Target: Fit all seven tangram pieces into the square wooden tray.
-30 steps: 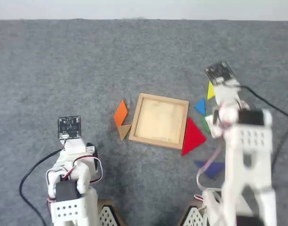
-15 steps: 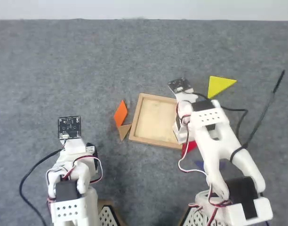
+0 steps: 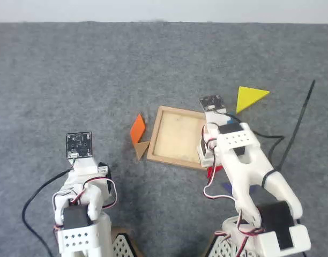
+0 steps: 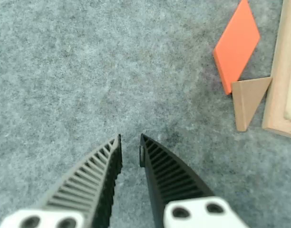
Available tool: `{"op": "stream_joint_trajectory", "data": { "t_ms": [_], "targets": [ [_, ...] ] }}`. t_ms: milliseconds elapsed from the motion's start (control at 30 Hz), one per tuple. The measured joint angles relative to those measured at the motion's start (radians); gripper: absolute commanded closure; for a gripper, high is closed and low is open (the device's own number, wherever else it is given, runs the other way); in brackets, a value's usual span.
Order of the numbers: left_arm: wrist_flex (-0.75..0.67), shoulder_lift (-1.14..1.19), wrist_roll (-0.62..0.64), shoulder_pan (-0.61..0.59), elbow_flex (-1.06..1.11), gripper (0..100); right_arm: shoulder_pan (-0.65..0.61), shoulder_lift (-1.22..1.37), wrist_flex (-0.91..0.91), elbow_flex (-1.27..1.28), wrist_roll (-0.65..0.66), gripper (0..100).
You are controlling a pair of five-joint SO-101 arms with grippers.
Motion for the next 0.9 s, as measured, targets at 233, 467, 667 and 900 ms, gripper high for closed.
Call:
{"op": "stream_joint_trajectory", "data": {
  "t_ms": [233,467,667,900],
  "targets": [
    [0.000,0.000,0.000,0.000,0.000,94,-0.002,0.026,-0.057,0.028,-0.002,65.6],
    [0.000,0.000,0.000,0.000,0.000,94,0.002,0.101,-0.040,-0.028,0.000,65.6],
    [0.000,0.000,0.000,0.000,0.000,94,0.109,0.157,-0.023,-0.057,-0.003,65.6],
    [0.000,0.000,0.000,0.000,0.000,94,0.163,0.164,-0.003,-0.060,-0.002,65.3]
  ]
}}
